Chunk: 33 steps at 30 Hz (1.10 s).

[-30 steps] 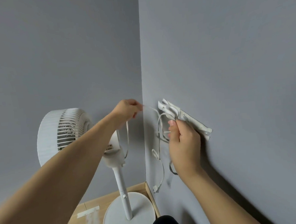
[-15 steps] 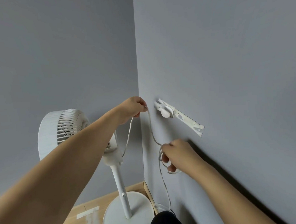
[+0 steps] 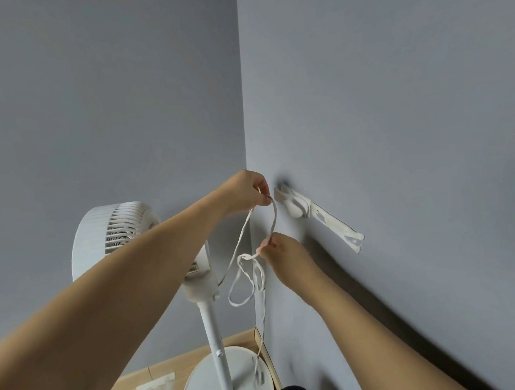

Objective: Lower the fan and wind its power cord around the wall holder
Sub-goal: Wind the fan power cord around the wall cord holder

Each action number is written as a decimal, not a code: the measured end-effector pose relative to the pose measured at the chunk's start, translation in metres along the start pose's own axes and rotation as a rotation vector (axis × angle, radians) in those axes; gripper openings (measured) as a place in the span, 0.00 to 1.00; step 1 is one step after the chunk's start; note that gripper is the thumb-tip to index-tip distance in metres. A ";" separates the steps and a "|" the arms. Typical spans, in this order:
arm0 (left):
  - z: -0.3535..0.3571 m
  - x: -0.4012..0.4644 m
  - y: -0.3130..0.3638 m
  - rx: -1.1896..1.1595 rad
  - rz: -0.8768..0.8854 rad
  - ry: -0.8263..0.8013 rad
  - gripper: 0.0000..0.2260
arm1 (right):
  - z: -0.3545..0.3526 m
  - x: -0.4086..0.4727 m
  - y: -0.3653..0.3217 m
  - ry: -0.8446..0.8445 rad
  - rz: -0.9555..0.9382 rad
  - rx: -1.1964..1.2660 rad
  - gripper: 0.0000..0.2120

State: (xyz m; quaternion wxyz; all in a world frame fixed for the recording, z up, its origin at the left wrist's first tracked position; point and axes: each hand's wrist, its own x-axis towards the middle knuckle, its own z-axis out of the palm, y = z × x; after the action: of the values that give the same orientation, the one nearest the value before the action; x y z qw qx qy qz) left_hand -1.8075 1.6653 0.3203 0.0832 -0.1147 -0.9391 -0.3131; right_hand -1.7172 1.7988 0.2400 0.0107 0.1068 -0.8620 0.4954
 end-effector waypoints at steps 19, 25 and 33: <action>-0.005 0.017 0.036 -0.303 -0.302 -0.066 0.09 | -0.011 -0.005 -0.013 0.488 -0.113 0.306 0.10; 0.005 0.027 0.038 -0.312 -0.362 -0.112 0.09 | -0.012 0.001 -0.024 0.498 0.008 0.581 0.10; 0.005 0.030 0.029 -0.480 -0.374 -0.105 0.08 | -0.018 0.001 -0.030 0.468 0.035 0.634 0.10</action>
State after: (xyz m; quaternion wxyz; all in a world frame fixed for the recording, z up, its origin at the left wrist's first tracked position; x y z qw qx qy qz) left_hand -1.8286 1.6953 0.3395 -0.0541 0.0275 -0.8462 -0.5294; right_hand -1.7145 1.7998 0.2751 0.1647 -0.0258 -0.6421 0.7483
